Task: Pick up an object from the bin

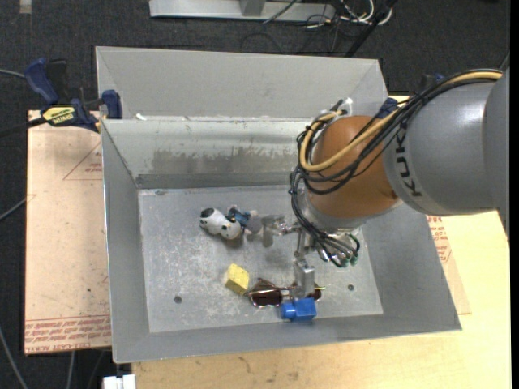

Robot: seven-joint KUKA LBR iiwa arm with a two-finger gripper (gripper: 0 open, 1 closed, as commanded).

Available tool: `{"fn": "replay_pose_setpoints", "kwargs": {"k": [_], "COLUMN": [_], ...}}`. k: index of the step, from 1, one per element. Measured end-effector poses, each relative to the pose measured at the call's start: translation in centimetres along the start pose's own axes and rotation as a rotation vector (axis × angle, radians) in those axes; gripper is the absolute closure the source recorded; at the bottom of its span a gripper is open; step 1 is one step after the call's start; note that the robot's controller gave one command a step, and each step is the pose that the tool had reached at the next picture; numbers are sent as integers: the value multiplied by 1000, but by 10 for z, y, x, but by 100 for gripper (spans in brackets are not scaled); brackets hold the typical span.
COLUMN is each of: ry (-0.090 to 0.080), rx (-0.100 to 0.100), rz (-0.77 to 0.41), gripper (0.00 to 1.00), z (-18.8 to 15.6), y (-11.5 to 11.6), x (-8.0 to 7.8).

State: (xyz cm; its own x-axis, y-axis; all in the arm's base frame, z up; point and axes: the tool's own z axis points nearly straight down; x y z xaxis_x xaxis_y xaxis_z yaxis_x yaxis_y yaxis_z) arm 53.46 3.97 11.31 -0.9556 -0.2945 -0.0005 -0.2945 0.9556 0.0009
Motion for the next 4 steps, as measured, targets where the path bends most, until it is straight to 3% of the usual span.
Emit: {"fn": "replay_pose_setpoints", "kwargs": {"k": [1,2,4], "ry": [-10,-6,-2], "rx": [1,0,0], "rz": [-119,-64,-64], "gripper": [0,100,100], "z": [39,43,39], "y": [33,43,43], "x": [38,36,37]}}
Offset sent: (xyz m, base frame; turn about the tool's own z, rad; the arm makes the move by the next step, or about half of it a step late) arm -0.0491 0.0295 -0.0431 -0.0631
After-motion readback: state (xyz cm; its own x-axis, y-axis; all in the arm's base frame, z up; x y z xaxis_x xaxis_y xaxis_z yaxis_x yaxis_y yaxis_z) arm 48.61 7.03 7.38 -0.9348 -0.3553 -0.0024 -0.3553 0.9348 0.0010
